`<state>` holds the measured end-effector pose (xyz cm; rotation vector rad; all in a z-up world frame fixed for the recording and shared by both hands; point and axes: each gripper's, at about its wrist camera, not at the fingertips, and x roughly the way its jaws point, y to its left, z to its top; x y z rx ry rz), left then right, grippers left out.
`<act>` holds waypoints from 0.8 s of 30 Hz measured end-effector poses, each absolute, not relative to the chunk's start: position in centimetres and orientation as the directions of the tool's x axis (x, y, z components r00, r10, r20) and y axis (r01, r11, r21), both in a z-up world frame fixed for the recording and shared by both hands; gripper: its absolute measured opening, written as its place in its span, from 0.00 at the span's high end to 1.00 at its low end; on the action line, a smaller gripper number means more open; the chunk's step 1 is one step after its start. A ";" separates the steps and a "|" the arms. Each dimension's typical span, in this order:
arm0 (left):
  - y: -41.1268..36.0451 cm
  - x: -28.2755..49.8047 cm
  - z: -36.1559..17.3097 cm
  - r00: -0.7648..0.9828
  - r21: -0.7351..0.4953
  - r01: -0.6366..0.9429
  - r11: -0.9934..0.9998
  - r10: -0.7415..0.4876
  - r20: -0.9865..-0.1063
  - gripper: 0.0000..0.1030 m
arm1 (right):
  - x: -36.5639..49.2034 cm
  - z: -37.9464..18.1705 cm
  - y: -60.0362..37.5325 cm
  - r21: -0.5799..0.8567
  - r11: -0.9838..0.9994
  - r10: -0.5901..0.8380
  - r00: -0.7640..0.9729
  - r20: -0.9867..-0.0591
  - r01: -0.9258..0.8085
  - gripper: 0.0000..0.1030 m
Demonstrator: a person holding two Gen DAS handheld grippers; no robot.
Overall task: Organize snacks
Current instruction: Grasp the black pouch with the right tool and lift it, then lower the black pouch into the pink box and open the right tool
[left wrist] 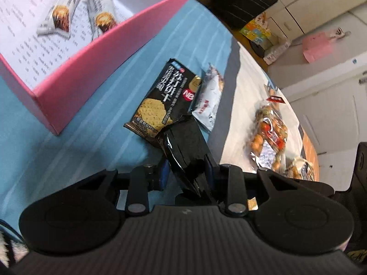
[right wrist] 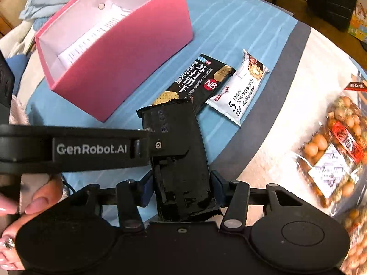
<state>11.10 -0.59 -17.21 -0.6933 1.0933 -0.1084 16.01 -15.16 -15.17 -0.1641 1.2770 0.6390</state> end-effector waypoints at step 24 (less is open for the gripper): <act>3.7 3.4 -6.5 0.575 -0.510 -0.107 0.853 -0.365 -0.732 0.71 | 7.2 -5.9 -11.3 0.173 0.810 0.407 0.325 -0.854 -0.561 0.47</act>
